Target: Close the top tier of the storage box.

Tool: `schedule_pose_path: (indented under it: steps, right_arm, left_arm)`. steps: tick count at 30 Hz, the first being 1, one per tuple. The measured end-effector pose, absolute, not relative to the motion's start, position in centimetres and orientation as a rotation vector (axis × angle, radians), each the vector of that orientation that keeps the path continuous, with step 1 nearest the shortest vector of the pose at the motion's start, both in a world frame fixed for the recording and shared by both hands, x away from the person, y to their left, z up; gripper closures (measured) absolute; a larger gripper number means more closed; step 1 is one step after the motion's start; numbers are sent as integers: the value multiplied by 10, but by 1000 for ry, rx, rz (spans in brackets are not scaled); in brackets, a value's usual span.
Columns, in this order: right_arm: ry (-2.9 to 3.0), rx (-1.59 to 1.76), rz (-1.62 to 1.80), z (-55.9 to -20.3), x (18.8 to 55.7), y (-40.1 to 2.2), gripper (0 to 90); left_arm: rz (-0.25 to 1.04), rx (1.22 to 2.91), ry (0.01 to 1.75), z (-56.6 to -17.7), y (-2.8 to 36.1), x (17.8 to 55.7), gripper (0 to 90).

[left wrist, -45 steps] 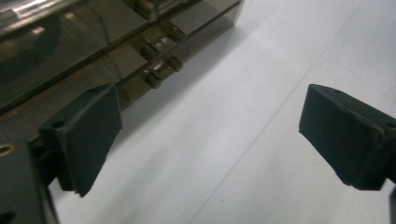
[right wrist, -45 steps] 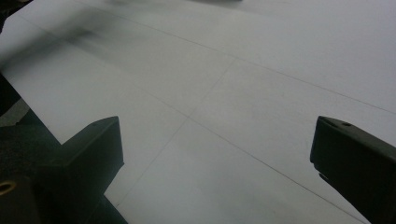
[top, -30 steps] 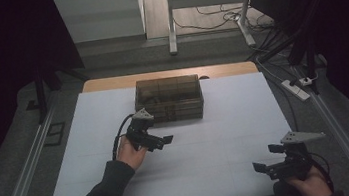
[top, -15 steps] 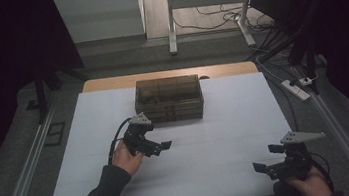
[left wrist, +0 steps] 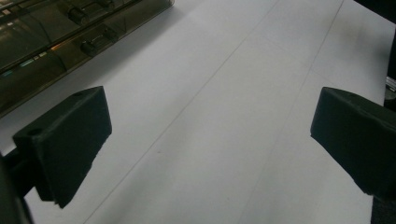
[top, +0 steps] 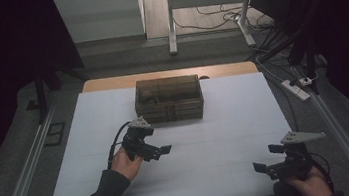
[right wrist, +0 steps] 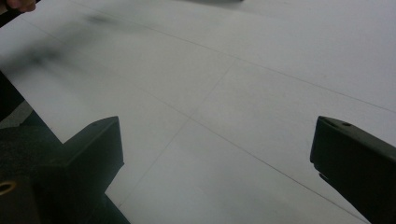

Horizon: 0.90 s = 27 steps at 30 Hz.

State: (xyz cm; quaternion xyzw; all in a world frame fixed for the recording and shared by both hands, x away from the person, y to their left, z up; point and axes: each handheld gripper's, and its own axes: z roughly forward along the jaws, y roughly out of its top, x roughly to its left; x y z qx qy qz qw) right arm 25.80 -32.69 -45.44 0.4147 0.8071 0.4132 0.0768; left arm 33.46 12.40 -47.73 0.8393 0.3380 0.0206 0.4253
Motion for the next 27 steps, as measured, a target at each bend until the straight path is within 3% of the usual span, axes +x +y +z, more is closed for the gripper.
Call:
schedule_pose_path:
  steps: [27]
  right_arm:
    - [2423,1242,1239,-455,258,-327,26]
  left_arm:
    - [87,2064,877,-474,143,310,0]
